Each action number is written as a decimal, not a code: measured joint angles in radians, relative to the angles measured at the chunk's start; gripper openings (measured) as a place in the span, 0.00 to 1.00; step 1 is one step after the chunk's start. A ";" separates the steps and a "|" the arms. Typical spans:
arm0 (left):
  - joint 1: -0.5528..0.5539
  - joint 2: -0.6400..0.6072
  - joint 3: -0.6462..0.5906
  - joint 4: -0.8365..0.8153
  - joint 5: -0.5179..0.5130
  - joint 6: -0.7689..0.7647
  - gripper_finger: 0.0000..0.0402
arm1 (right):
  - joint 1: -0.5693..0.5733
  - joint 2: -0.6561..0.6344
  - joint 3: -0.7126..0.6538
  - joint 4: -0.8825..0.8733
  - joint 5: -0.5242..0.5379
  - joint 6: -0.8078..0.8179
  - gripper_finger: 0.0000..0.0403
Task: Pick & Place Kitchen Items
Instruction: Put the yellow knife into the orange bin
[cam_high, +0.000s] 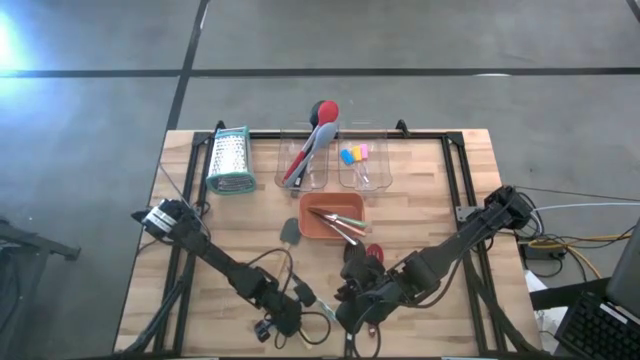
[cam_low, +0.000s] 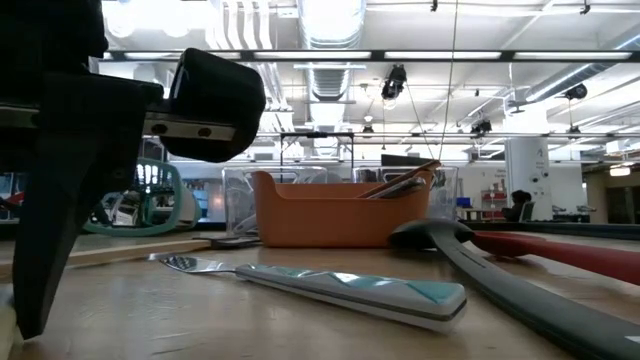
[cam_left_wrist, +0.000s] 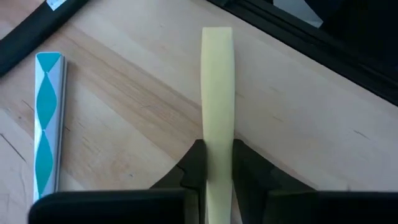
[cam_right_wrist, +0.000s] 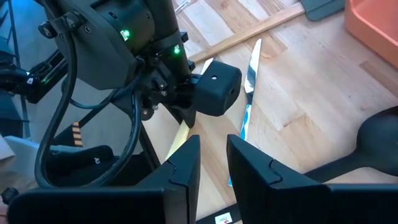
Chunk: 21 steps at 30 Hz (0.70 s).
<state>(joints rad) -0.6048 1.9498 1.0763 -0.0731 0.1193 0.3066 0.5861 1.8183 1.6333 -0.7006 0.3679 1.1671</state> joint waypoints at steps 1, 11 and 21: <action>0.000 -0.002 0.000 0.000 0.000 0.007 0.13 | 0.000 0.000 0.000 0.000 0.000 0.000 0.17; 0.002 -0.065 0.049 -0.115 -0.034 0.040 0.13 | 0.001 0.000 0.000 0.008 0.000 0.001 0.17; 0.026 -0.122 0.110 -0.223 -0.172 0.040 0.13 | 0.033 0.000 -0.001 0.120 0.012 -0.125 0.17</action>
<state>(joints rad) -0.5784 1.8276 1.1860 -0.2958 -0.0525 0.3465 0.6196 1.8187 1.6325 -0.5805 0.3799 1.0426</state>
